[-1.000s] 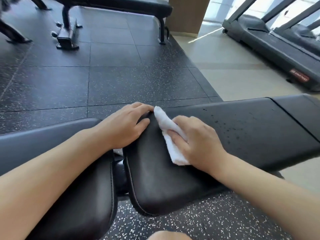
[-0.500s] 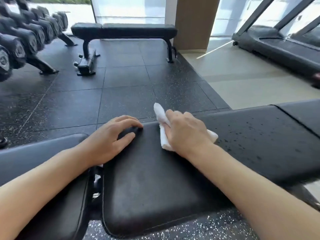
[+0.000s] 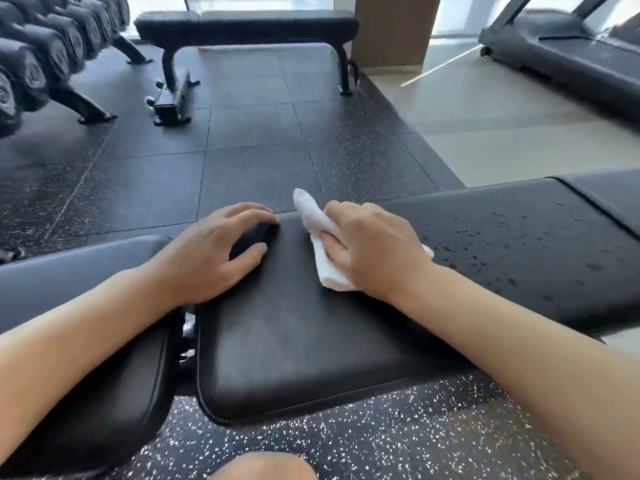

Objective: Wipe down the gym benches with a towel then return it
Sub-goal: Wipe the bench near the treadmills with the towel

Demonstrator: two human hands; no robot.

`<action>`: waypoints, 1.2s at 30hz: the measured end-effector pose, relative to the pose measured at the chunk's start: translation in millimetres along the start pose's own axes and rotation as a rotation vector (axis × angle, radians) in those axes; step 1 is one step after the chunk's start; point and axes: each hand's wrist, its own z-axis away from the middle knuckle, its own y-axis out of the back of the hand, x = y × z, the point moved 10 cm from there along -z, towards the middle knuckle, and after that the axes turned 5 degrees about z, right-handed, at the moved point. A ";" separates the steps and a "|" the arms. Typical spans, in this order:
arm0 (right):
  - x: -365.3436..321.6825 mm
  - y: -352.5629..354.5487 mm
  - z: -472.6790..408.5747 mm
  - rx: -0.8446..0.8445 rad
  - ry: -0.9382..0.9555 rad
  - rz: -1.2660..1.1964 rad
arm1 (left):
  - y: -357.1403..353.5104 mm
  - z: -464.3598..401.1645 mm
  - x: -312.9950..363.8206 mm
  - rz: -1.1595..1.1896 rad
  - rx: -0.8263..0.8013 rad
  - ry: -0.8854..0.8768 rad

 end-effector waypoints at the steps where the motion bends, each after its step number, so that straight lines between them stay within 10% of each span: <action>1: -16.3 0.9 8.6 -0.005 0.069 -0.003 | 1.2 0.9 0.1 0.015 0.010 0.012; 6: -70.6 -0.5 65.4 -0.107 0.361 -0.138 | 2.5 1.7 -5.2 0.074 0.019 0.026; 14: 4.1 -6.9 -20.1 0.006 -0.006 0.063 | 2.4 -0.7 -4.8 0.072 0.051 0.028; 20: -63.8 6.7 54.0 -0.038 0.296 -0.122 | 3.3 0.3 -7.8 0.121 0.044 0.036; 27: -19.4 15.2 35.4 -0.086 0.121 -0.206 | 4.0 0.7 -2.4 0.090 0.051 0.031; 33: -91.5 20.2 74.2 -0.035 0.425 -0.249 | 4.8 2.2 -4.5 0.091 0.062 0.016; 36: -11.7 17.1 23.2 -0.056 0.113 -0.203 | 4.8 0.7 -5.1 0.112 0.070 0.031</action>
